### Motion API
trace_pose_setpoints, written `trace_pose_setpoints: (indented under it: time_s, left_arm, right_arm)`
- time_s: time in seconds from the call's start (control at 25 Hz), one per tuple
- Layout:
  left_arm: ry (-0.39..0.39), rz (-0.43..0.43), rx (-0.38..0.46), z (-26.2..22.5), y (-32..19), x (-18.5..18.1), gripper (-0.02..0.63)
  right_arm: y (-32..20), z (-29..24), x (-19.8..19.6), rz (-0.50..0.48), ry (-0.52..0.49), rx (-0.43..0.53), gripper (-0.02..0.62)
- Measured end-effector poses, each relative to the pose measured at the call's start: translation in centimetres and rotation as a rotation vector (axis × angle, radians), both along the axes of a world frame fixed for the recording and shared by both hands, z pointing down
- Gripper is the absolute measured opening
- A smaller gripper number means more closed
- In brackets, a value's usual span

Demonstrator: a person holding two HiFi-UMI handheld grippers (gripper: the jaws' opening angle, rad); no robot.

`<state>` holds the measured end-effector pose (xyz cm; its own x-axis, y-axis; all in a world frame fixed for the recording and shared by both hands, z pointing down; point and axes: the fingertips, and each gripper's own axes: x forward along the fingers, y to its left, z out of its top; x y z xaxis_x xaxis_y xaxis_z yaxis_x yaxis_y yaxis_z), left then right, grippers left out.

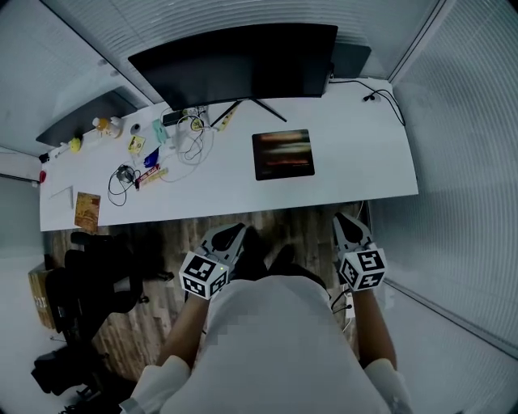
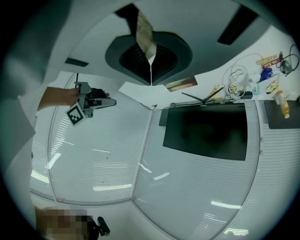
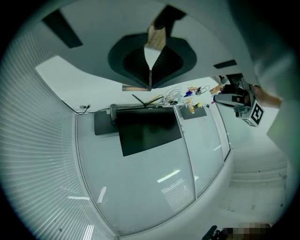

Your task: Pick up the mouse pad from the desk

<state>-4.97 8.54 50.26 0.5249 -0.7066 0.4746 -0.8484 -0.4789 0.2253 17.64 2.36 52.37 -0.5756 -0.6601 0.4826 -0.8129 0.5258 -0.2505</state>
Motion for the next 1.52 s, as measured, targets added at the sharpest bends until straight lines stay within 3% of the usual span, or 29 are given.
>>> trace_pose_setpoints:
  time_s: [0.4,0.72,1.12,1.16,1.24,1.52]
  left_arm:
    - [0.011,0.082,-0.071,3.2,-4.6,-0.4,0.021]
    - [0.009,0.222,-0.126,6.0,-10.4,-1.4,0.021]
    - [-0.036,0.282,-0.201,11.9,-18.9,-3.6,0.024]
    - [-0.045,0.289,-0.213,12.7,-19.7,-3.8,0.032]
    - [-0.065,0.302,-0.237,14.3,-21.4,-4.0,0.116]
    - [-0.163,0.343,-0.313,20.0,-26.7,-4.7,0.195]
  right_arm:
    - [-3.1,2.6,-1.2,0.045,0.035,-0.066,0.035]
    - [-6.5,4.1,-3.8,0.065,0.091,-0.108,0.035]
    - [-10.0,6.2,-6.1,0.129,0.122,-0.179,0.035]
    - [-10.2,6.6,-6.3,0.135,0.123,-0.189,0.035]
    - [-10.5,7.3,-6.6,0.143,0.125,-0.210,0.035]
    - [-11.1,9.0,-7.7,0.178,0.127,-0.281,0.035]
